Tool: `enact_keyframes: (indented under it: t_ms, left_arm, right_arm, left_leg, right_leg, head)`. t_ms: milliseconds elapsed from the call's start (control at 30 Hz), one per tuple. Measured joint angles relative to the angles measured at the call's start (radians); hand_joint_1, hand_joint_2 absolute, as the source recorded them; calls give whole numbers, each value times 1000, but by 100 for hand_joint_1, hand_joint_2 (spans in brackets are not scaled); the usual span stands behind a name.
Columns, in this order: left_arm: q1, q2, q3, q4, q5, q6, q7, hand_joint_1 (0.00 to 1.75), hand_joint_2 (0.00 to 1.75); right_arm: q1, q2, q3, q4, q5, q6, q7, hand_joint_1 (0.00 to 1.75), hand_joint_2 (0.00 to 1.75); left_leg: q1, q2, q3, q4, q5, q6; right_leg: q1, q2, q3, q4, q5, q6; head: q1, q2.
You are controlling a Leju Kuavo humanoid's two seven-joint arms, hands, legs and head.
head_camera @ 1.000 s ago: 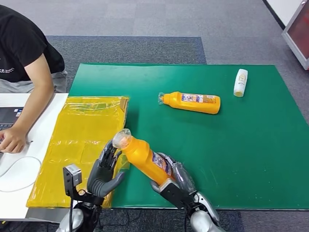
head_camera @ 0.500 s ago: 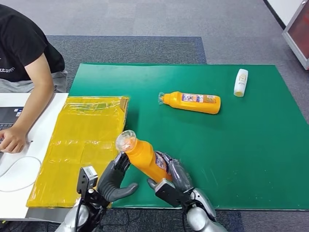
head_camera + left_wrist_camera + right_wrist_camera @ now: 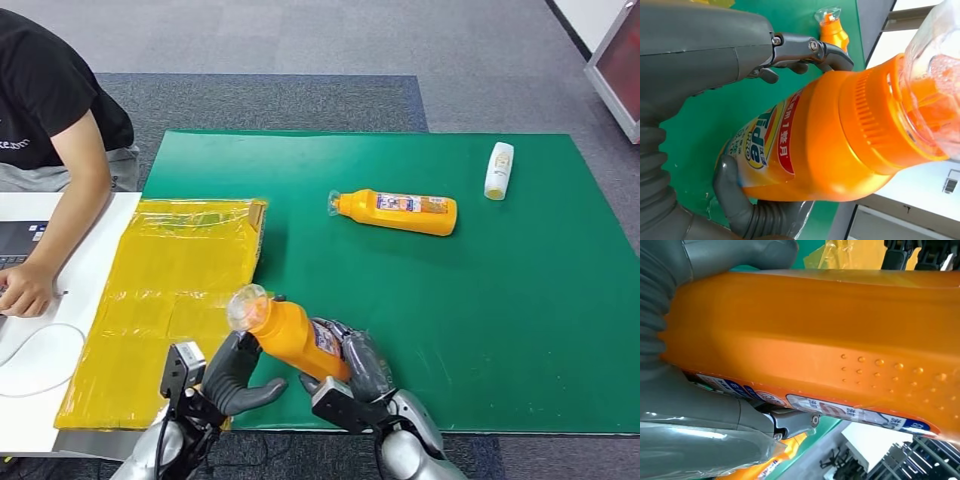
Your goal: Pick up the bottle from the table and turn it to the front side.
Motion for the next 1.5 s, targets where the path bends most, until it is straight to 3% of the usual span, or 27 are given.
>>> enact_keyframes:
  t_ms: [133, 333, 567, 800, 833, 933, 967, 1100, 1167, 1500]
  left_arm:
    - [-6, 0, 1, 4, 0, 1, 0, 0, 175]
    - [-24, -2, 1, 14, 0, 0, 0, 0, 175]
    - [-43, -6, -1, 33, -1, -5, -5, 0, 175]
    - [-56, -10, -3, 47, -6, -12, -20, 0, 175]
    - [-58, -10, -4, 48, -7, -14, -21, 24, 175]
    - [-63, -10, -7, 50, -9, -18, -24, 155, 175]
    - [-64, -10, -8, 50, -9, -20, -26, 175, 175]
    - [-66, -10, -17, 52, -9, -21, -30, 175, 175]
    - [-69, -10, -18, 53, -5, -22, -34, 175, 175]
    - [-89, -8, -18, 56, 12, -32, -37, 175, 175]
  right_arm:
    - [-1, 0, 9, 0, 35, -20, 0, 124, 175]
    - [-11, -5, 47, 3, 124, -58, -3, 134, 175]
    - [-27, -19, 91, 3, 110, -39, -9, 113, 175]
    - [-34, -28, 100, 0, 53, -11, -20, 111, 175]
    - [-34, -28, 100, -2, 43, -4, -21, 106, 175]
    - [-33, -28, 99, -9, 6, 20, -26, 85, 175]
    - [-33, -28, 99, -11, -3, 26, -27, 73, 175]
    - [-34, -28, 96, -16, -15, 33, -27, 15, 175]
    - [-33, -28, 95, -22, -17, 36, -28, 1, 175]
    - [-27, -28, 100, -41, -20, 37, -37, 0, 175]
  left_leg:
    - [0, 0, 0, 0, 0, 0]
    - [0, 0, 0, 0, 0, 0]
    - [0, 0, 0, 0, 0, 0]
    - [0, 0, 0, 0, 0, 0]
    - [0, 0, 0, 0, 0, 0]
    - [0, 0, 0, 0, 0, 0]
    - [0, 0, 0, 0, 0, 0]
    - [0, 0, -1, 0, 0, 0]
    - [0, 0, -1, 0, 0, 0]
    - [0, 0, -1, 0, 1, 0]
  right_leg:
    - [0, 0, 0, 0, 0, 0]
    - [0, 0, 0, 0, 0, 0]
    - [0, 0, -1, 0, 0, 0]
    - [0, 0, -1, 0, 0, 0]
    - [0, 0, -1, 0, 0, 0]
    - [0, 0, -1, 0, 0, 0]
    - [0, 0, -1, 0, 0, 0]
    - [0, 0, -1, 0, 0, 0]
    - [0, 0, -1, 0, 0, 0]
    - [0, 0, -1, 1, 0, 0]
  head:
    - [0, 0]
    - [0, 0]
    - [0, 0]
    - [0, 0]
    - [0, 0]
    - [0, 0]
    - [0, 0]
    - [0, 0]
    - [0, 0]
    - [0, 0]
